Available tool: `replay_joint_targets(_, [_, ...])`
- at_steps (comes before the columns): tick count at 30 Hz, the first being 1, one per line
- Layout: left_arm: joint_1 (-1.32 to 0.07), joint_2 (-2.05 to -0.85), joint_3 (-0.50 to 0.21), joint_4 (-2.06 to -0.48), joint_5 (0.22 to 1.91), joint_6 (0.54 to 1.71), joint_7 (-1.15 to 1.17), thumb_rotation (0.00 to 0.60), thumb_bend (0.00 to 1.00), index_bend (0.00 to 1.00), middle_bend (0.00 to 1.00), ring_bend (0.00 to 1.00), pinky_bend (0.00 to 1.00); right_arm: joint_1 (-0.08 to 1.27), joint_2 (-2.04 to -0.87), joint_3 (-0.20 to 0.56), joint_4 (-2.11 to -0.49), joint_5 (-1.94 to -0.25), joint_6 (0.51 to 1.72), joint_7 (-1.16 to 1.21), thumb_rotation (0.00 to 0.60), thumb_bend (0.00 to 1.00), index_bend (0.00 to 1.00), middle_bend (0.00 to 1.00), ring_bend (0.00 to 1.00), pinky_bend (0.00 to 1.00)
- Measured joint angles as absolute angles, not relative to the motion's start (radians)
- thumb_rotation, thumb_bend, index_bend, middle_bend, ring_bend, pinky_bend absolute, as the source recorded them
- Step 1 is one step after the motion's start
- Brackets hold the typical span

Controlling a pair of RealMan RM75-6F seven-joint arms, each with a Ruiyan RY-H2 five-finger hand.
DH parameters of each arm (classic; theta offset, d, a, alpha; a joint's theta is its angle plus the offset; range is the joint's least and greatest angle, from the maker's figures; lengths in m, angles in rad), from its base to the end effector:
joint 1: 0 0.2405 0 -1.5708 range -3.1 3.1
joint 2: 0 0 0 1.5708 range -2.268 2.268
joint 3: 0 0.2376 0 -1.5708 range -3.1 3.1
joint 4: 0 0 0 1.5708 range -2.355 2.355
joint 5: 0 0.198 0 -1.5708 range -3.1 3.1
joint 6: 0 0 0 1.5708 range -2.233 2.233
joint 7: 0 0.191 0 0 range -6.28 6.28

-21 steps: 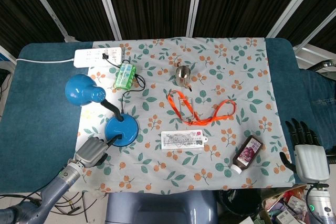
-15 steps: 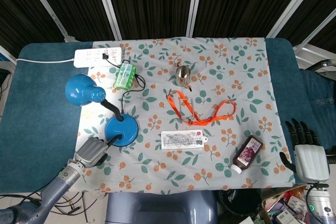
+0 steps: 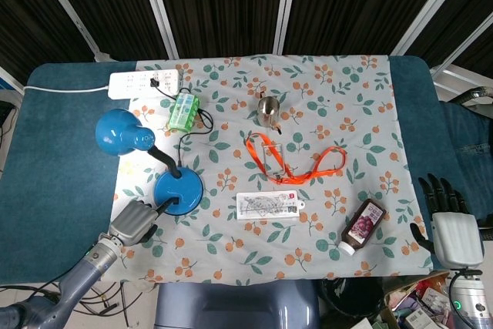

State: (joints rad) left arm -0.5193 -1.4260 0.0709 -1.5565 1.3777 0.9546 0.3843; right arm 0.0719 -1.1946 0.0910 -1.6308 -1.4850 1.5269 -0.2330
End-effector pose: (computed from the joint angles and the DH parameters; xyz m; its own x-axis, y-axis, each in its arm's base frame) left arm -0.2085 0.2698 -0.0349 0.6482 0.3777 0.6612 0.7454 -0.4921 -0.4496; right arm -0.2783 -0.2287 0.1536 0.5147 0.0645 0.8549 -0.8573 0.0271 0.5141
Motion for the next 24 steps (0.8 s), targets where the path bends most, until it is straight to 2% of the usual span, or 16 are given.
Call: replay_joint_targets(24, [-0.518,-1.431,0.077,-1.549,1.377,0.951,0.39,0.6,0.53,0.03,0.62,0.49,0.51,0.071,-1.196,0.091,-1.631,-1.486,1.53,-0.233,0.6,0.2,0.01,0.02,0.03,0.14])
